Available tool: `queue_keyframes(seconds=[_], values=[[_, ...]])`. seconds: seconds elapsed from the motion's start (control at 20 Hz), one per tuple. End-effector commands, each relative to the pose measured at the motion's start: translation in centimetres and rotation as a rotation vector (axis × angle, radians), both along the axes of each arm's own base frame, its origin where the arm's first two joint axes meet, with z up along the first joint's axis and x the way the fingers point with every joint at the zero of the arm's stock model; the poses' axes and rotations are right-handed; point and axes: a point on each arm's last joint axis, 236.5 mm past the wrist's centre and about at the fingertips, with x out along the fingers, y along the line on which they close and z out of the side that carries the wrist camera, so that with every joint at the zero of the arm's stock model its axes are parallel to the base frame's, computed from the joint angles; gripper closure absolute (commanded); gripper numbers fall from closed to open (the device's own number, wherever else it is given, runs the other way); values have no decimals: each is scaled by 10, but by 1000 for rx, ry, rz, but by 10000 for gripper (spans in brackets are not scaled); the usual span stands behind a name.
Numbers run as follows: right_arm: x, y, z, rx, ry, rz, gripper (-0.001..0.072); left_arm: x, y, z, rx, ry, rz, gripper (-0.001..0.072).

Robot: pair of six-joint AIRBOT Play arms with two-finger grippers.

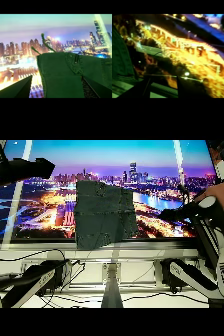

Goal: Fold the clothes and pants, and hang the long-sleeved shirts on hangers.

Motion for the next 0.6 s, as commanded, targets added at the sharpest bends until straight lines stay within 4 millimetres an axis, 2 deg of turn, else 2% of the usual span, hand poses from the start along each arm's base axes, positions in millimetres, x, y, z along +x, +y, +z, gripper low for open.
queue_keyframes(seconds=[0.0, 0.1, 0.2, 0.3, 0.35, 0.4, 0.55], values=[[-26, 54, -25, 247, 142, -75, 260, -4, 23, -13, 121, 37, 27, 32], [-43, 69, -36, 266, 226, -19, 229, -18, 62, -36, 309, 135, 74, 228], [-52, 82, -49, 261, 277, 21, 229, -43, 102, -66, 445, 301, 127, 230], [-64, 93, -60, 251, 315, 76, 230, -72, 124, -108, 462, 482, 137, 230], [-66, 97, -65, 242, 315, 103, 230, -85, 128, -134, 427, 561, 145, 230], [-67, 99, -70, 231, 311, 119, 230, -100, 122, -159, 375, 633, 116, 230], [-57, 106, -70, 252, 268, 109, 231, -156, 81, -232, 176, 843, -36, 230]])
